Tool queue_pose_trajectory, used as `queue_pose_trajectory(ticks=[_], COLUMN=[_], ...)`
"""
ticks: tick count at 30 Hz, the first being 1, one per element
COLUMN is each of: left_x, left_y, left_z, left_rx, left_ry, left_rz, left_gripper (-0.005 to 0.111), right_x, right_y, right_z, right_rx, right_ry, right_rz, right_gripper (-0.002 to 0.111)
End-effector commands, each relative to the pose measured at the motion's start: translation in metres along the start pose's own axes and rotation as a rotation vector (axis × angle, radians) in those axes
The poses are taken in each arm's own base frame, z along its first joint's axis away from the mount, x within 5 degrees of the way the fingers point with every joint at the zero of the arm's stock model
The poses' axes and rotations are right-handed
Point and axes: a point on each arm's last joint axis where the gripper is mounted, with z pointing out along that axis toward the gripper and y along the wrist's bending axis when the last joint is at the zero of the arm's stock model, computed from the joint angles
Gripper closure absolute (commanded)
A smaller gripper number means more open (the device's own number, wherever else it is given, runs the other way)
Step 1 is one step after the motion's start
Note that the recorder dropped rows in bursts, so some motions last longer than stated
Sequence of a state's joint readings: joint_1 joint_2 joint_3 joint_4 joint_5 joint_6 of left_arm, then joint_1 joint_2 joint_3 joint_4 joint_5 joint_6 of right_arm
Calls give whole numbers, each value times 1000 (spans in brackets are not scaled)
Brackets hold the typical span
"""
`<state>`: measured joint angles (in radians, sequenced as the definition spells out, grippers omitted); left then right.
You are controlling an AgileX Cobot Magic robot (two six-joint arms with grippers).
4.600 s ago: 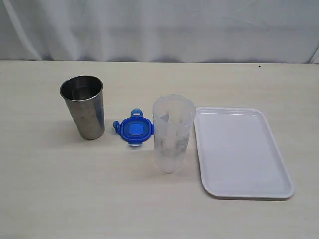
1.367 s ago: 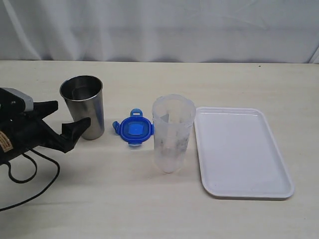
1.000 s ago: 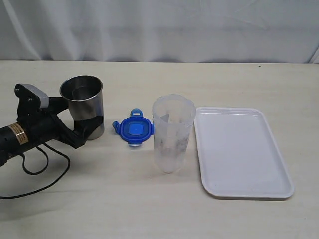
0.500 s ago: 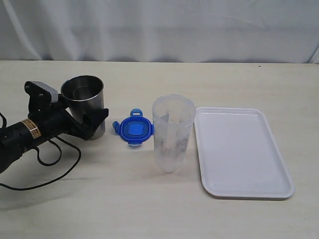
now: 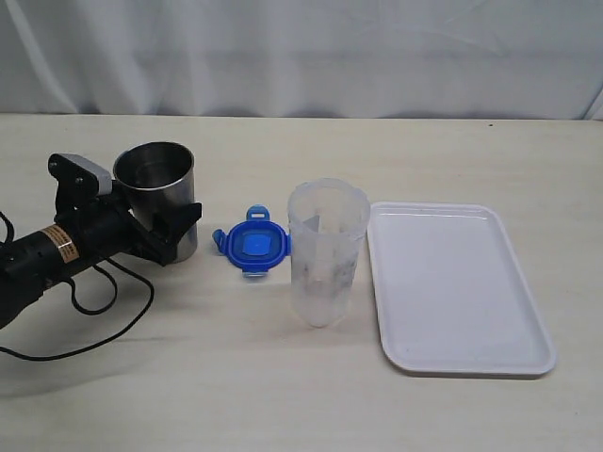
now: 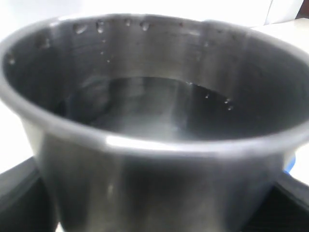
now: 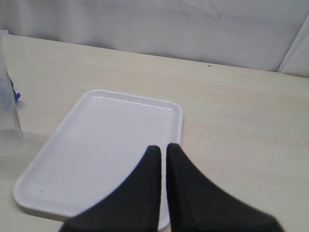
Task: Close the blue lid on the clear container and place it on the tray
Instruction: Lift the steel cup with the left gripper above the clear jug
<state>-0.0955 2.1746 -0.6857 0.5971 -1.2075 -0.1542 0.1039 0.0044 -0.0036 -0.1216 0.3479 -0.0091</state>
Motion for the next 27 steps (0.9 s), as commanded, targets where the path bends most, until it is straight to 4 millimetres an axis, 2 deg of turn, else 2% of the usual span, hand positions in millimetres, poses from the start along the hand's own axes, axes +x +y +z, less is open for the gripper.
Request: queue_pose_trajectory(ticks=[1, 5, 15, 19, 27], left_x=[-4, -18, -77, -103, -135], left_y=[0, -2, -19, -34, -66], left_z=[2, 1, 1, 16, 57], left_rx=[-1, 2, 52, 117, 160], left_ry=[-23, -59, -213, -284, -203], left_rz=[-1, 20, 47, 59, 157], left_gripper=[107, 107, 107, 107, 107], right_x=[1, 1, 1, 1, 1], right_y=[0, 0, 0, 0, 0], right_z=[0, 0, 0, 0, 0], right_rx=[-3, -3, -3, -3, -3], right_ry=[-3, -3, -3, -3, -3], right_rz=[-3, -3, -3, -3, -3], right_gripper=[104, 104, 104, 104, 104])
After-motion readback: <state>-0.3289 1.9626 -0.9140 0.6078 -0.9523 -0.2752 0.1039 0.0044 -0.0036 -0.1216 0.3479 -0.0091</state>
